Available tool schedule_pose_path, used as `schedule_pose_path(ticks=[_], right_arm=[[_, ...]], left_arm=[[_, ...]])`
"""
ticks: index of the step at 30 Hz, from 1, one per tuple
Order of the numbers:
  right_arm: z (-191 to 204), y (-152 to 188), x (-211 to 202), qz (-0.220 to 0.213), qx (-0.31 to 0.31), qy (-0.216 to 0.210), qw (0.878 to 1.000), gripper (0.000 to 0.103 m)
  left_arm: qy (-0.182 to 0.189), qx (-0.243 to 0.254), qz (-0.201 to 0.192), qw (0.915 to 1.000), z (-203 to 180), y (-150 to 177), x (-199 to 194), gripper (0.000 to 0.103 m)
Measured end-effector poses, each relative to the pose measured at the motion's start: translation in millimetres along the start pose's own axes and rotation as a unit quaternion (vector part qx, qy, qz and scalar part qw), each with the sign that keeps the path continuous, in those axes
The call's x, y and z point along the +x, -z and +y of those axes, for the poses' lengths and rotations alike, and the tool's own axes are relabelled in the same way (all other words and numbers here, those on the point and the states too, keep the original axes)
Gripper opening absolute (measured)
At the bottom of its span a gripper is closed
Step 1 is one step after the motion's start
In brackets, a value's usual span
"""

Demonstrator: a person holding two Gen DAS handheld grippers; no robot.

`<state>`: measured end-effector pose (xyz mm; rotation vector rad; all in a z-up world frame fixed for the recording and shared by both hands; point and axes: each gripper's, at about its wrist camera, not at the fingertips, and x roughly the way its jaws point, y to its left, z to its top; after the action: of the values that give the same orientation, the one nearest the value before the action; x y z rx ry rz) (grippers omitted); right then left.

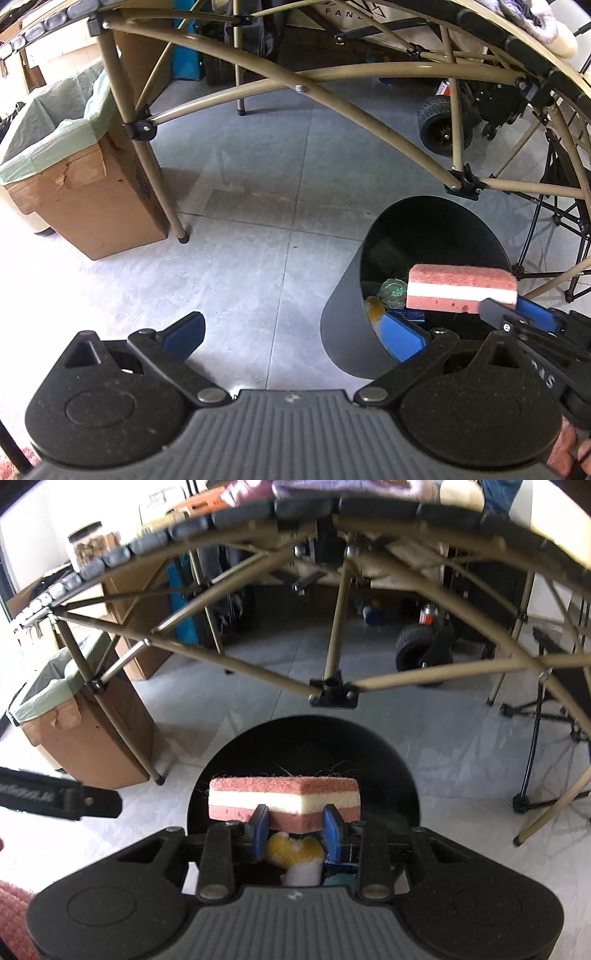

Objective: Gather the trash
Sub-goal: 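Lower the pink sponge into the bin and open the right gripper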

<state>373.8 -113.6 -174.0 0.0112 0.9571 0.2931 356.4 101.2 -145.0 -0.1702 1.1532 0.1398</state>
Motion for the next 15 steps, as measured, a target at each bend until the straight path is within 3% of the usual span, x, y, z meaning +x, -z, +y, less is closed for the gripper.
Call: schedule_pose_path(ticks=[15], right_arm=[[5.5, -8.2, 32.7, 0.047, 0.013, 0.018, 0.999, 0.032]], left_arm=[[-0.004, -0.012, 0.006, 0.9999, 11.5, 0.6, 5.1, 0.103]])
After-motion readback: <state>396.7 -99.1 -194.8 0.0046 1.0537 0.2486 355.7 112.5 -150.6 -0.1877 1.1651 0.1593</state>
